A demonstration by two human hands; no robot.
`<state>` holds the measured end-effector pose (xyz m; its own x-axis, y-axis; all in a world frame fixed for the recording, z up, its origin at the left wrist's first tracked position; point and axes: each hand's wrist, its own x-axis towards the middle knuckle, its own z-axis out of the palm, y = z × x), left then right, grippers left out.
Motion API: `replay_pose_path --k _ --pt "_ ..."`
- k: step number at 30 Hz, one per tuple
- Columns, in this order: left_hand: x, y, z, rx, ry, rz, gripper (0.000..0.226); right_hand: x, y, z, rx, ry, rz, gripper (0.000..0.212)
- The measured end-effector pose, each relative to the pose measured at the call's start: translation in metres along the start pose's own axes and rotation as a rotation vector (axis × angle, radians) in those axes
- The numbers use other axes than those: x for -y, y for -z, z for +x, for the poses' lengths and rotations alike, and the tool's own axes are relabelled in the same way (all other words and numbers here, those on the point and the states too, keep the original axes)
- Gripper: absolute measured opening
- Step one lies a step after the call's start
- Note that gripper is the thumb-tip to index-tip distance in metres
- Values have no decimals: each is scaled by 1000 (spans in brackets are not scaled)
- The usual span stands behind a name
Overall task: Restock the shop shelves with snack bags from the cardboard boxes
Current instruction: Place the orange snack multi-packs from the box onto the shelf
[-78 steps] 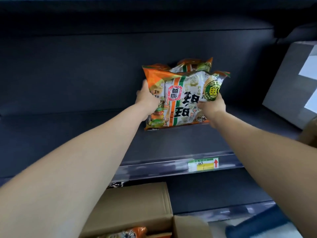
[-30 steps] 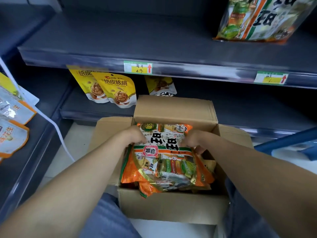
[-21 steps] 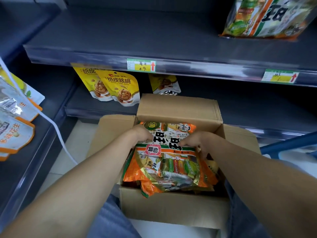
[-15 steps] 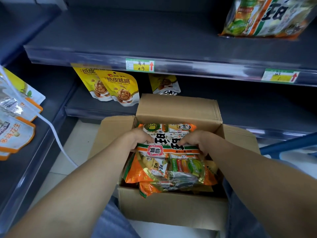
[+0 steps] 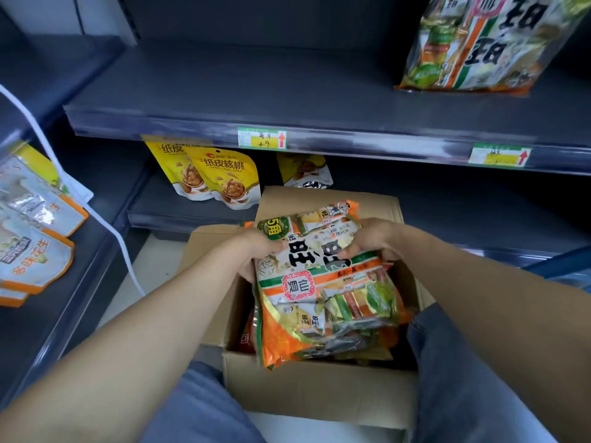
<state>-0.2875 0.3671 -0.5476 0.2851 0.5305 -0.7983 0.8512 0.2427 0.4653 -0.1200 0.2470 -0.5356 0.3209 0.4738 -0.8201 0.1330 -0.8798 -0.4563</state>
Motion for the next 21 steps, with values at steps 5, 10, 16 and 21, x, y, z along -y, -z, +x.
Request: replay_pose_path --k 5,10,16,21 --pt "-3 21 -2 -74 -103 -53 119 29 17 -38 -26 192 78 34" --pt "-10 41 -24 -178 -316 256 95 64 20 -60 -85 337 -139 68" --pt "-27 73 -49 -36 -422 -44 68 102 42 -86 -142 458 -338 46" --pt "-70 90 -79 -65 -579 -179 67 134 77 -126 -379 646 -409 24"
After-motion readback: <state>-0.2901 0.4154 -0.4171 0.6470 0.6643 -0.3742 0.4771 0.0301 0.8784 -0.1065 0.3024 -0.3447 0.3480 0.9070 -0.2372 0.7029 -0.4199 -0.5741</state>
